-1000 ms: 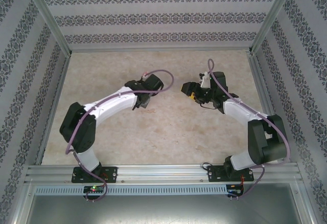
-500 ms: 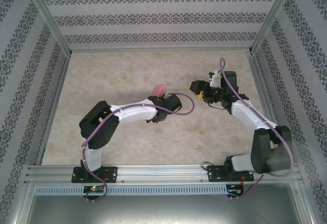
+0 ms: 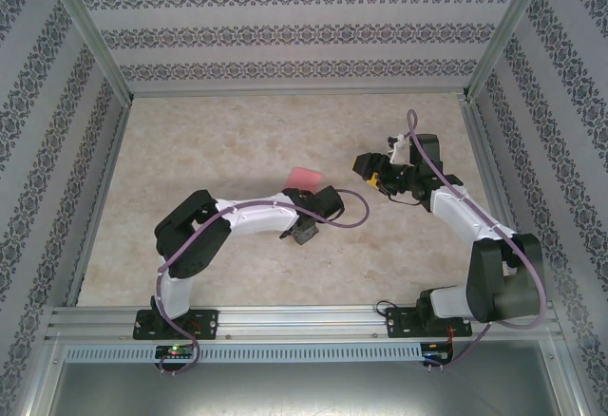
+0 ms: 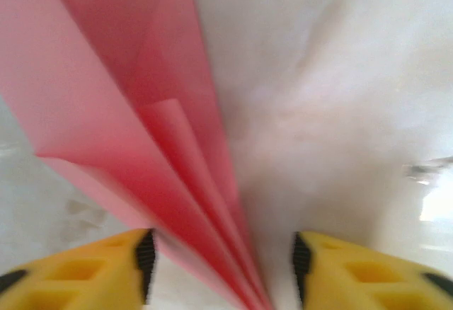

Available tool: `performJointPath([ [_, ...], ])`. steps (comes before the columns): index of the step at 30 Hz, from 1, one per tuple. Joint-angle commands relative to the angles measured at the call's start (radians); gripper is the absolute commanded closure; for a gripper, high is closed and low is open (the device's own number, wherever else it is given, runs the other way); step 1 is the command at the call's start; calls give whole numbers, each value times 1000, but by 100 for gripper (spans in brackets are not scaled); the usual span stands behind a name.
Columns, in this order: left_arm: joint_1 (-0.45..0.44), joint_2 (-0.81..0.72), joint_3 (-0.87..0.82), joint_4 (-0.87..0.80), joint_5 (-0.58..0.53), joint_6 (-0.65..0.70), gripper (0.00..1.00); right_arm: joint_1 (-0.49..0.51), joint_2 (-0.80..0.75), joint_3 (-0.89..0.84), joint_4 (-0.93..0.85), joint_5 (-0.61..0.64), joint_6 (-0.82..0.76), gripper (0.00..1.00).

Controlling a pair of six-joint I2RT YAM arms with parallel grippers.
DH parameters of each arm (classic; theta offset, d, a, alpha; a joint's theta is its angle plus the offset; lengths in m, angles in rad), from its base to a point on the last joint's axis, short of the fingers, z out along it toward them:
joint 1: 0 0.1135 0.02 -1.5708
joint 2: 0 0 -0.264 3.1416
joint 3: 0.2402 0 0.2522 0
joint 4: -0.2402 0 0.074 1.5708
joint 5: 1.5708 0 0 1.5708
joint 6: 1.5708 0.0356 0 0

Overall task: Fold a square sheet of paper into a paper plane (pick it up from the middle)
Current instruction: Turn over the paper at the center of the table, then fold the wing for the fifth time at the center of the table.

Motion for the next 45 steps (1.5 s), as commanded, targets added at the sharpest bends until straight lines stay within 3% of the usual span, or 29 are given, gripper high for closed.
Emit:
performJointPath([
  [1,2,-105,-9,15,182,-41,35,25,7,-3,-11,11,-29,34],
  [4,30,-166,9,-33,279,-96,28,61,26,2,2,25,-21,37],
  [10,153,-324,-25,-76,500,-198,27,173,77,33,33,66,4,46],
  [14,264,-407,-89,-40,582,-286,28,256,116,48,75,89,37,54],
  [19,428,-472,-199,54,640,-386,29,375,183,82,125,123,80,69],
  [25,578,-467,-341,271,823,-531,29,485,276,147,115,212,77,84],
  [34,633,-424,-409,367,881,-571,29,536,397,244,-16,304,-9,88],
  [45,637,-383,-410,383,896,-572,29,506,448,244,-80,359,-83,92],
])
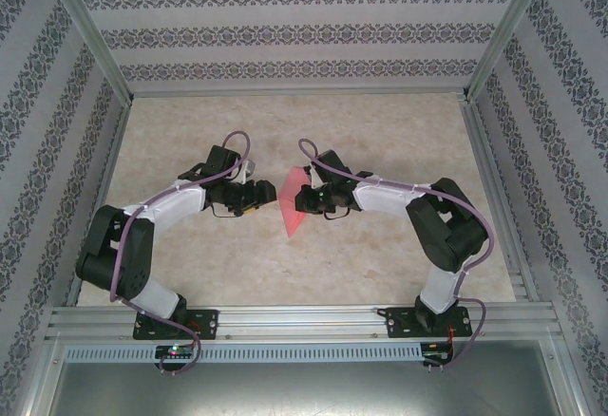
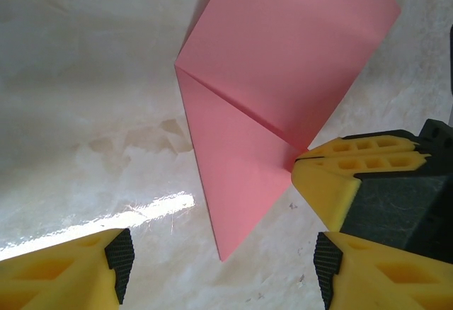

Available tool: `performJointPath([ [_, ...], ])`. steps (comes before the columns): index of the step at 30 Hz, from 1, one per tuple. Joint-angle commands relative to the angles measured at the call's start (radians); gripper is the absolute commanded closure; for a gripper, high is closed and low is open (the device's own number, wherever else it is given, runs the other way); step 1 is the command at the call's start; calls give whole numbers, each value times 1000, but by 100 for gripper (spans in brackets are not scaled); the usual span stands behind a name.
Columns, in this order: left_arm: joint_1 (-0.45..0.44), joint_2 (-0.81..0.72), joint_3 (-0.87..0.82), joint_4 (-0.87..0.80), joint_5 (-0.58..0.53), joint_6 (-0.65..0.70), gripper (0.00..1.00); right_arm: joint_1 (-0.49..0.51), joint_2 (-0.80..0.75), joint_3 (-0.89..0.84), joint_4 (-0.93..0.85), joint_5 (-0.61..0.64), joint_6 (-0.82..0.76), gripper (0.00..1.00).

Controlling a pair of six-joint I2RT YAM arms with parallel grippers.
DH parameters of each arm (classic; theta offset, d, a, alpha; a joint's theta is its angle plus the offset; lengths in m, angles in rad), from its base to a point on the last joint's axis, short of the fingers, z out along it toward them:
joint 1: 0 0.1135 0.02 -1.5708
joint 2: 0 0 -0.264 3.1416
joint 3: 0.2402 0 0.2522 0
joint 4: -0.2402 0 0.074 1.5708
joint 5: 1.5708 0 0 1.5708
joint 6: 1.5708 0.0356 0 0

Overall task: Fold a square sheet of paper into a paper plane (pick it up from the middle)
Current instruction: Fold the wing for the fifth time at the center of the table.

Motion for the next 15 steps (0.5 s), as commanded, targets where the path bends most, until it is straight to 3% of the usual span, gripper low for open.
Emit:
performJointPath([
  [1,13,13,2,26,22,-2,29,-18,20,17,-39,34,-48,92],
  [15,10,61,-30,123,117,-59,31,-51,59,-29,4,21,-64,95],
])
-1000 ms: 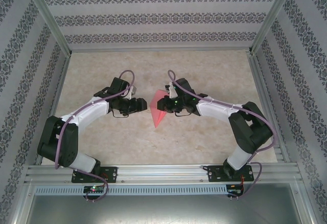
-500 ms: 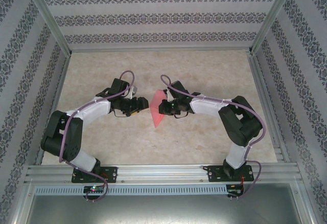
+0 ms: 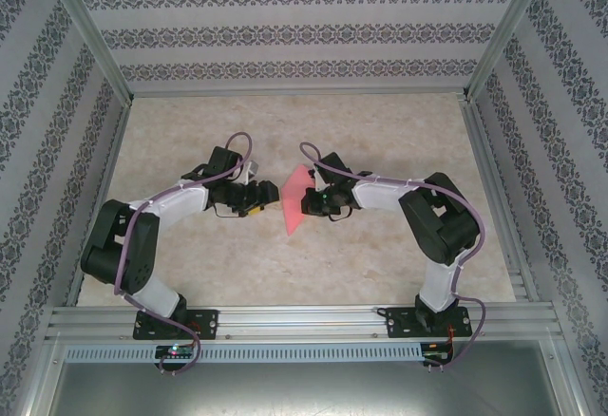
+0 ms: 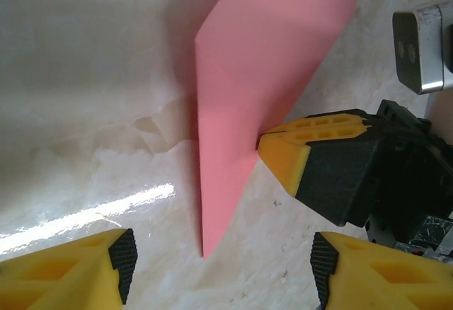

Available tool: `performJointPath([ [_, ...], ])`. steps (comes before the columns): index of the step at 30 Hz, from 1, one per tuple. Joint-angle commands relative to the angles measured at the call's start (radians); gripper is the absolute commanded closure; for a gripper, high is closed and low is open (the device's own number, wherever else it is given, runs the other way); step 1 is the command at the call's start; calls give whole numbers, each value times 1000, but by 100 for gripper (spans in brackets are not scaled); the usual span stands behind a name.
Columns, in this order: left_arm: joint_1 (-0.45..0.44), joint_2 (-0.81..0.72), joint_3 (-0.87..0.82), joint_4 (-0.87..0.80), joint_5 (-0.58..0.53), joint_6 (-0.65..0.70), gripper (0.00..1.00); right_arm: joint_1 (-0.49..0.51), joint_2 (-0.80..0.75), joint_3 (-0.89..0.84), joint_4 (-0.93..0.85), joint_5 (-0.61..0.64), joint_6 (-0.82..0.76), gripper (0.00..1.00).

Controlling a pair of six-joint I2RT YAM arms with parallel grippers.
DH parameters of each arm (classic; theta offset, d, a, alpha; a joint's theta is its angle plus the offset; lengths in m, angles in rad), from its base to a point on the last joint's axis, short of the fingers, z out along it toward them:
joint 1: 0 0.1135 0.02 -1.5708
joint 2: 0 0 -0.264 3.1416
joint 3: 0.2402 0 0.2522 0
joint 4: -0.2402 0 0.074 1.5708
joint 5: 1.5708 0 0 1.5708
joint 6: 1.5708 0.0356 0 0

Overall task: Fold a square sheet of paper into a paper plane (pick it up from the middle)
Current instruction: Fold the wing for the fifth time at the center of the table.

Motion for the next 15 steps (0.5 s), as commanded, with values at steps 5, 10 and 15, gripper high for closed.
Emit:
performJointPath([
  [5,0,32,-16,77,37,-41,33,-36,-5,-68,39,-13,-33,96],
  [10,-36,55,-9,112,8,-72,35,-45,-9,-94,64,-20,-32,97],
  [15,-70,91,-7,177,-35,-127,40,-55,-8,-112,80,-26,-38,97],
])
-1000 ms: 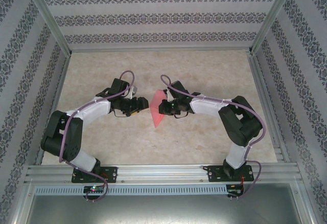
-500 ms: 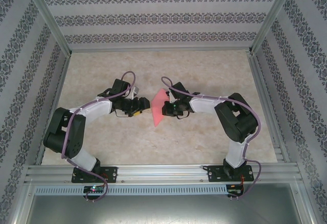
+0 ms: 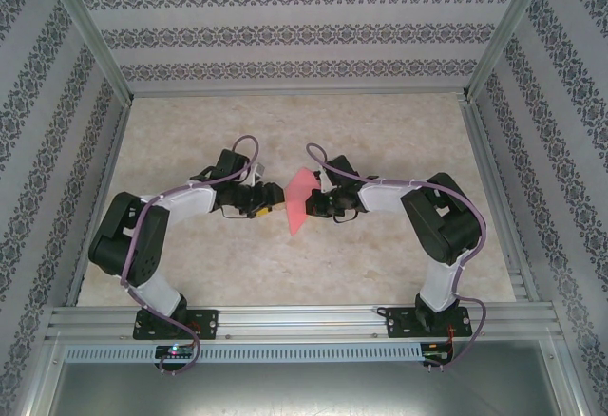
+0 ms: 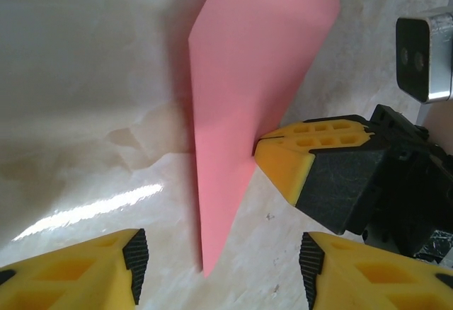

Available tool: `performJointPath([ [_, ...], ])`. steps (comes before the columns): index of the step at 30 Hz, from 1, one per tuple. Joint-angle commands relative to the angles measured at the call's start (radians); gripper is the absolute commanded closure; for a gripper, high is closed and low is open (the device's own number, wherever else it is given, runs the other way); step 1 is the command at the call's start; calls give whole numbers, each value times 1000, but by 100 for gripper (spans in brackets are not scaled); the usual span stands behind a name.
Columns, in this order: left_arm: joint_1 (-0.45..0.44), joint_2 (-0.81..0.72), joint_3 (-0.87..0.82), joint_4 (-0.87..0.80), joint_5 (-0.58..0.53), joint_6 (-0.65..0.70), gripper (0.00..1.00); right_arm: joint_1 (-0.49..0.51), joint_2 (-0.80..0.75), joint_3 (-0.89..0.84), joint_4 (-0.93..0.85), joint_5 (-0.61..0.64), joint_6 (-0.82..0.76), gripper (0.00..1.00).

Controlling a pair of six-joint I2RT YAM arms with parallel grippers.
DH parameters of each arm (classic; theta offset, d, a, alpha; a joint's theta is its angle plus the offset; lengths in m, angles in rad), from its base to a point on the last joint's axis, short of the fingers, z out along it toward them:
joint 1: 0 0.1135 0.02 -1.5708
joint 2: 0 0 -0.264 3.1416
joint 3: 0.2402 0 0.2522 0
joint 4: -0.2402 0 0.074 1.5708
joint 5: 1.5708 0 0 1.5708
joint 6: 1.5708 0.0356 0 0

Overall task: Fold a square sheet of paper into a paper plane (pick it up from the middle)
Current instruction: Fold the wing for the fifth time at the center of the table.

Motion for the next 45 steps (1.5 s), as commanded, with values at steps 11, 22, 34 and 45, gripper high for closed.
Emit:
performJointPath([
  [11,-88,139,46,190,-126,-147,55,-23,-2,-58,8,13,-20,98],
  [22,-97,166,103,129,-144,-93,69,-35,4,-65,21,1,-18,98],
  [34,-102,170,157,-25,-164,10,81,-43,6,-65,29,-3,-17,98],
  [45,-108,222,194,-20,-176,37,65,-44,0,-73,33,-10,-12,98],
])
